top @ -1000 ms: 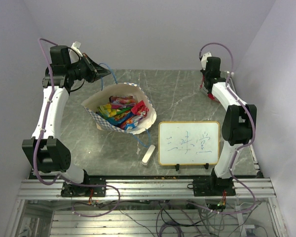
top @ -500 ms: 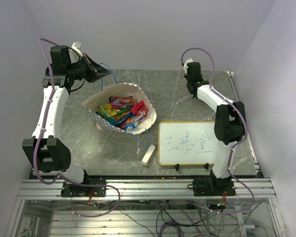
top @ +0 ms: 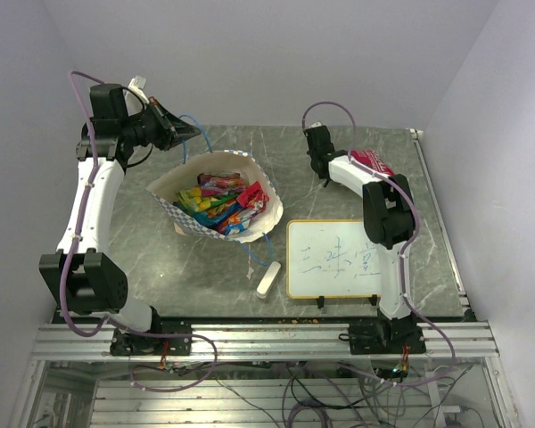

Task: Take the snacks out of the paper bag
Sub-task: Place the snack at the center of the board.

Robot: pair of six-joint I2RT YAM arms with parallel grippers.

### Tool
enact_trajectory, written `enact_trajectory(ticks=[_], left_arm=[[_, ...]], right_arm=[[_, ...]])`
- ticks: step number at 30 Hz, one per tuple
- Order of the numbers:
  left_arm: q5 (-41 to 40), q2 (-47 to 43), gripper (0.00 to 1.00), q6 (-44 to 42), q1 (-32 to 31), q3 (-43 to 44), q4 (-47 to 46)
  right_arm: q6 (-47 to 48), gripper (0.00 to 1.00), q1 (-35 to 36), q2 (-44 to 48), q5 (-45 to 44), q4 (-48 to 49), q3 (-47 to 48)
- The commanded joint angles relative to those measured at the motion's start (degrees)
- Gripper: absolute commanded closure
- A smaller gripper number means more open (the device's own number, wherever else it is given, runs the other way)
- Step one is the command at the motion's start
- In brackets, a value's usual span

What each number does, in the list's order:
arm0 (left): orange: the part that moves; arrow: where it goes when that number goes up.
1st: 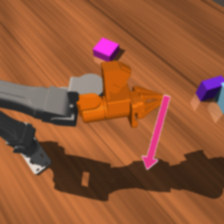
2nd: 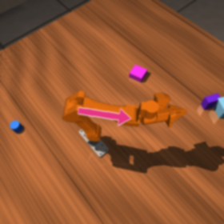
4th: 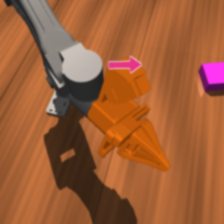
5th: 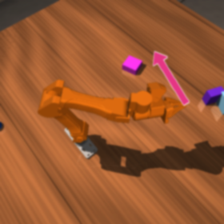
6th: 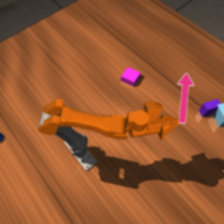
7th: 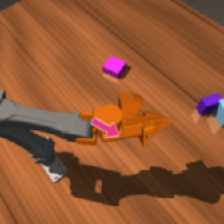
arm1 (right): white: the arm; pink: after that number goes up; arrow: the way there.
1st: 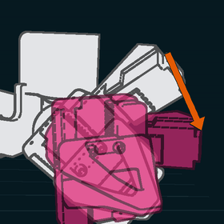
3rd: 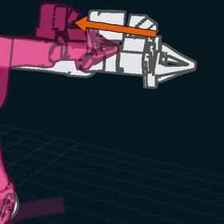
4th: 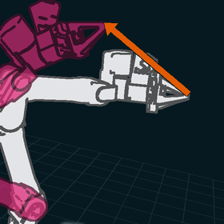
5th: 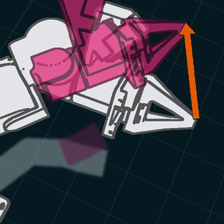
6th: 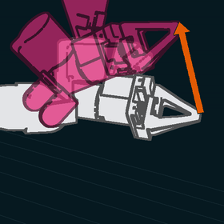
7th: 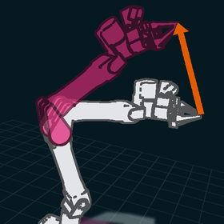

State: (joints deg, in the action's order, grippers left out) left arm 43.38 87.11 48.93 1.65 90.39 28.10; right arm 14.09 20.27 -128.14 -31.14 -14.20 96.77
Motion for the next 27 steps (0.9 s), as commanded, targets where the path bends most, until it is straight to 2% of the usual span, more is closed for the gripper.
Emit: enact_trajectory(ticks=[1, 5, 11, 12, 14, 16, 20, 27], left_arm=[[1.27, -2.32, 0.93, 0.38, 0.40, -0.82, -1.79], [1.11, -2.73, 0.93, 0.46, 0.37, -1.03, -2.05], [1.08, -3.30, 0.93, 1.10, 0.40, -2.19, -3.05], [1.05, -3.41, 0.93, 1.04, 0.40, -2.23, -2.93], [1.10, -3.60, 0.93, 1.05, 0.40, -2.44, -2.92], [1.22, -3.71, 0.93, 1.15, 0.37, -2.50, -2.96], [1.10, -4.18, 0.93, 0.60, 0.40, -2.51, -2.43], [1.21, -4.67, 0.93, 0.47, 0.37, -2.31, -2.19]], right_arm=[[-8.49, 0.78, 0.39, -1.59, 4.22, -3.73, 1.98], [-12.62, 0.69, 0.38, -0.06, 10.41, -5.03, -0.84], [-20.90, 0.40, -1.00, 6.19, 23.14, -3.65, -6.49], [-22.32, 0.37, -1.80, 7.58, 26.44, -2.46, -7.78], [-25.68, 0.35, -4.06, 9.82, 33.82, -1.19, -9.39], [-28.41, 0.34, -5.91, 11.82, 37.56, -0.50, -10.61], [-27.62, 0.27, -7.94, 16.20, 38.64, -0.44, -12.00], [-27.28, 0.26, -9.91, 17.30, 37.51, -4.57, -13.74]])
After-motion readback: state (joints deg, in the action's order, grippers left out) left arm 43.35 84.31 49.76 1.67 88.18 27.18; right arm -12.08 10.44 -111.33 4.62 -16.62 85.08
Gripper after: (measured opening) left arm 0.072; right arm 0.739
